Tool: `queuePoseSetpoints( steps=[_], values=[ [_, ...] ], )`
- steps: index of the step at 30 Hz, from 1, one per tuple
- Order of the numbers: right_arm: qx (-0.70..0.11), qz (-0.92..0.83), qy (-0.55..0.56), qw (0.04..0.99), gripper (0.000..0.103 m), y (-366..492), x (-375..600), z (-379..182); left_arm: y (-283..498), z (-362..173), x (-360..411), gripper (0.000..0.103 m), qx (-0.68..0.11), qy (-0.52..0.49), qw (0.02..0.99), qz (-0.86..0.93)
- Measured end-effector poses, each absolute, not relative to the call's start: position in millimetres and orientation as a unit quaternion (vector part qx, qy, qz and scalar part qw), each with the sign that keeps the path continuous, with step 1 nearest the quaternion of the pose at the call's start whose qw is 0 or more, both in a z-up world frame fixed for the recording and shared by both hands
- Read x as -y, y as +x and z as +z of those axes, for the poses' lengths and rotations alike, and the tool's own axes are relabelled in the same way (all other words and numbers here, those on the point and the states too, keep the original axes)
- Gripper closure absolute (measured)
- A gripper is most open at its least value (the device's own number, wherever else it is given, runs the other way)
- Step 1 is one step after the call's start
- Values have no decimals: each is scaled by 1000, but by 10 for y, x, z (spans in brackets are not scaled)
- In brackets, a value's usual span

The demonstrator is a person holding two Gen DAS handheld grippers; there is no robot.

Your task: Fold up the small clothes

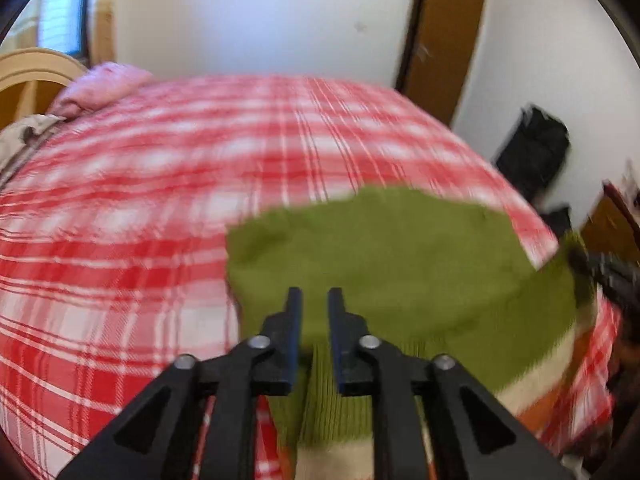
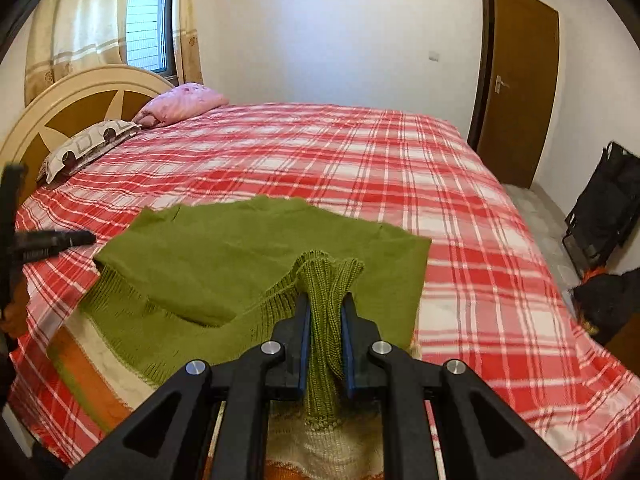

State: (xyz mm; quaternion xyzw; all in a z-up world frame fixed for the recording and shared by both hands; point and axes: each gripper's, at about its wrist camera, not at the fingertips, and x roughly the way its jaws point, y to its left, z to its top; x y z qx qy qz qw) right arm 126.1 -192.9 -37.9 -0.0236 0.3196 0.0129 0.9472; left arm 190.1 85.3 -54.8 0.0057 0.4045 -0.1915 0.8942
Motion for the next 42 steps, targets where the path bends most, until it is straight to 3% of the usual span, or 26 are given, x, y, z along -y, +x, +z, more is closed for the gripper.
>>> queuePoseSetpoints(
  steps=[1,2,3,8,10,11,12,17,28,32,34,35,36,37,42],
  values=[
    [-322,13,-20,946,90,1246,1940,-398,1876,-615,-843,62,-415,9,888,-197],
    [-325,12,-16,945,90,1231,1953,-428,1846,-698,-832,45,-426,12,882,-202],
    [-328,11,-12,945,90,1219,1967,-459,1802,-801,-813,37,-436,17,875,-207],
    [-335,7,13,942,90,1156,2000,-534,1771,-1057,-674,34,-466,39,864,-189],
    [-334,6,16,943,90,1126,1998,-528,1762,-1086,-610,49,-452,57,872,-177],
    [-333,6,18,943,90,1092,1990,-519,1742,-1101,-574,80,-444,69,876,-176],
    [-332,6,18,943,90,1069,1987,-509,1737,-1117,-535,92,-450,67,871,-186],
    [-320,6,9,947,90,931,1949,-371,1635,-974,-557,95,-428,61,885,-175],
    [-275,19,-18,961,90,1328,1880,189,1798,73,-880,97,-316,-23,939,-134],
    [-289,16,-25,957,90,1523,1863,109,2094,71,-856,96,-345,-4,927,-145],
    [-293,17,-30,955,90,1488,1841,31,2115,-63,-823,88,-375,20,913,-159],
    [-293,15,-36,955,90,1442,1826,-12,2094,-155,-815,70,-388,31,907,-161],
    [-294,15,-38,955,90,1413,1817,-45,2089,-279,-815,46,-402,37,901,-161],
    [-297,15,-38,954,90,1388,1816,-80,2066,-401,-824,38,-414,37,895,-165],
    [-308,15,-38,951,90,1370,1842,-182,1936,-859,-717,36,-464,47,864,-190]
  ],
)
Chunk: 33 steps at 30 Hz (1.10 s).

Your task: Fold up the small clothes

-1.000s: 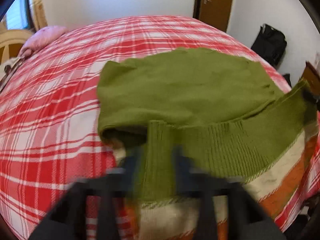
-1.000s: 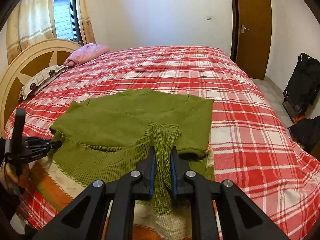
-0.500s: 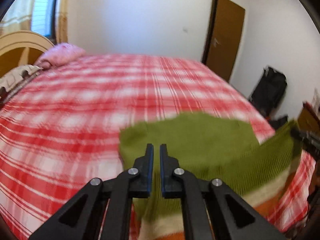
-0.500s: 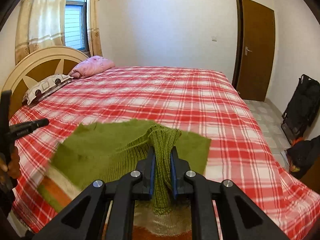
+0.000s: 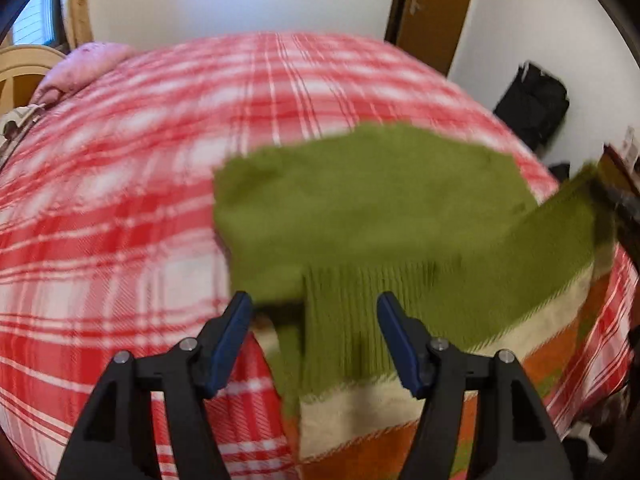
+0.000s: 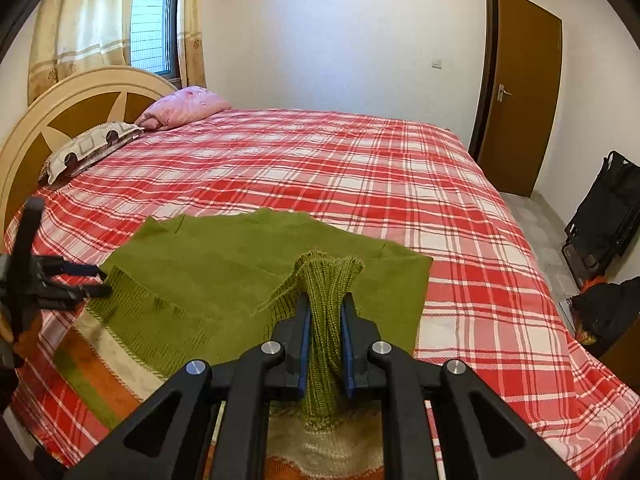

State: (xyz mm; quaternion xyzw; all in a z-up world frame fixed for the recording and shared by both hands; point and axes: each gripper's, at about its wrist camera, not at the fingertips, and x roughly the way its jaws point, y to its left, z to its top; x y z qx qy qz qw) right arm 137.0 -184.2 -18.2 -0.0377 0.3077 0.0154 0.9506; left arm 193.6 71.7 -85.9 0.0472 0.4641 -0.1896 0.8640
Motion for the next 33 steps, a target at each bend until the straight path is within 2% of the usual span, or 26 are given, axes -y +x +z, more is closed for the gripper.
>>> queuePoseSetpoints(
  steps=[2,4,5,6,7,8,11,15,21,27,33],
  values=[
    [-307,16,-29,951,90,1374,1861,-173,1931,-989,-594,36,-473,82,861,-170],
    [-304,17,-23,952,90,1366,1870,-153,1976,-1111,-522,46,-484,92,856,-157],
    [-303,16,-24,953,90,1360,1862,-145,1970,-1110,-515,53,-482,84,857,-160],
    [-303,16,-25,953,90,1354,1859,-141,1961,-1090,-507,76,-477,78,859,-170],
    [-303,16,-26,952,90,1350,1859,-138,1952,-1063,-500,89,-479,68,856,-185],
    [-303,16,-28,952,90,1344,1854,-131,1934,-1029,-490,91,-476,65,857,-187],
    [-297,18,-27,954,90,1329,1862,-74,1844,-886,-466,92,-450,75,870,-184],
    [-281,15,-26,959,90,1358,1891,56,1811,-582,-595,92,-421,39,886,-192],
    [-272,10,-13,962,90,1687,2000,165,2165,-304,-711,92,-400,-7,900,-174],
    [-286,11,-8,958,90,1993,2045,82,2480,-358,-708,92,-417,-12,894,-163],
    [-287,20,-24,958,90,1722,1965,-40,2162,-451,-843,92,-422,0,886,-191]
  ],
)
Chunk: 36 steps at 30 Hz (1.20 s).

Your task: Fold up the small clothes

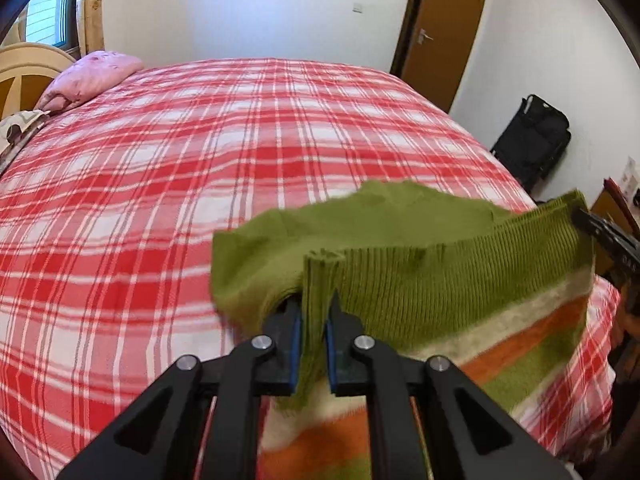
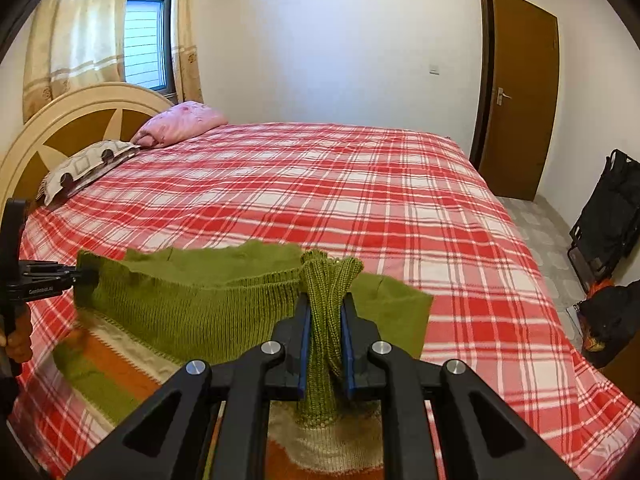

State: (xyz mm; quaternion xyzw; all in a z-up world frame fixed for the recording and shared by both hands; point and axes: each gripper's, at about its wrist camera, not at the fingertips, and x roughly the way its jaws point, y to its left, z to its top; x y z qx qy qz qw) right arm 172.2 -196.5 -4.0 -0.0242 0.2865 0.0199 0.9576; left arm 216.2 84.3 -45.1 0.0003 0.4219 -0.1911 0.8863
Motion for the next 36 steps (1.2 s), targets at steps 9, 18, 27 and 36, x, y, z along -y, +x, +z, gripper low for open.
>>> queuePoseSetpoints(
  steps=[9,18,27,36],
  values=[
    [-255,20,-4,967,90,1186,1899,-13,1440,-370,-1026,92,-355,2,914,-196],
    [-272,57,-14,960,90,890,1834,-29,1381,-210,-1105,93,-324,-16,920,-220],
    [-410,173,-6,895,90,296,1774,-703,1212,-562,-1228,93,-361,9,910,-206],
    [-332,247,248,876,29,570,2343,-347,1483,-409,-1303,81,-351,23,920,-174]
  ],
)
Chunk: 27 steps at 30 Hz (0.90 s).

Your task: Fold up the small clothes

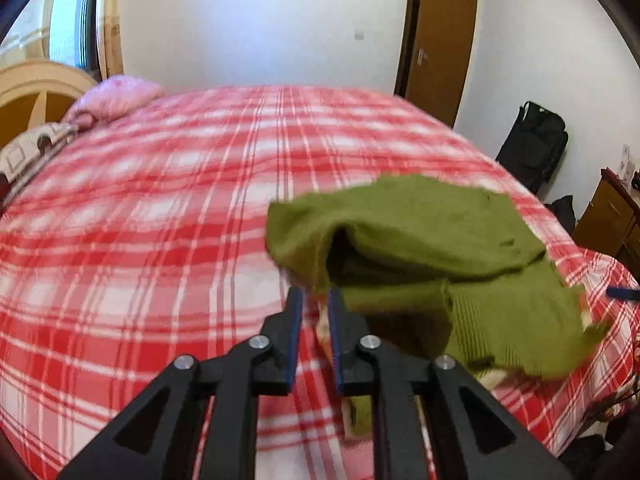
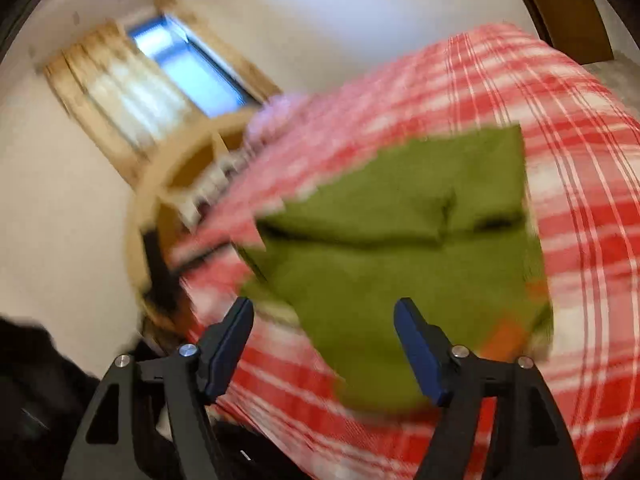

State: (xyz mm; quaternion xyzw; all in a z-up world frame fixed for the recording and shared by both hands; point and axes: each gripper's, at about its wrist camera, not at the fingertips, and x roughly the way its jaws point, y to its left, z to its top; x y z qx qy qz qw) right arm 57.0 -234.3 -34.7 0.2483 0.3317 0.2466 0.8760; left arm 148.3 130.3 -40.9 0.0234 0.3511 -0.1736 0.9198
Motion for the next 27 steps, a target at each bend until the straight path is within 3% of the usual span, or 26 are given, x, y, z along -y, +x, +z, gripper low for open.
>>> queuePoseSetpoints(
  steps=[2,3,11,12,13,15,17,18,20,21,24,27],
  values=[
    [-330,203,244,889,29,815,2365,-256,1513,-385,-1235,68,-335,40,926,-169],
    [-342,165,223,898,29,960,2349,-256,1552,-401,-1157,66,-334,51,925,-172],
    [-415,70,94,902,33,2176,1957,-856,1738,-516,-800,66,-351,35,914,-203],
    [-422,69,77,901,37,2234,1911,-927,1734,-554,-756,66,-352,48,915,-192],
    [-431,74,63,897,51,2304,1876,-1016,1733,-627,-713,66,-357,70,916,-171],
    [-454,65,19,888,61,2386,1714,-1198,1755,-775,-709,65,-379,79,911,-141],
    [-438,61,-20,896,84,2373,1618,-1190,1834,-932,-797,63,-413,64,904,-95],
    [-438,61,-22,897,89,2385,1618,-1163,1878,-991,-867,55,-428,45,899,-78],
    [-419,44,-28,906,92,2379,1655,-1071,1929,-1017,-996,38,-436,-1,898,-58],
    [-398,19,-47,916,94,2358,1684,-993,1951,-1015,-1083,36,-436,-29,899,-43],
    [-369,-26,-84,925,94,2373,1802,-893,1980,-1042,-1307,34,-435,-90,896,14],
    [-414,-32,-86,906,94,2505,1925,-1133,1917,-1173,-1410,33,-441,-127,888,30]
  ],
)
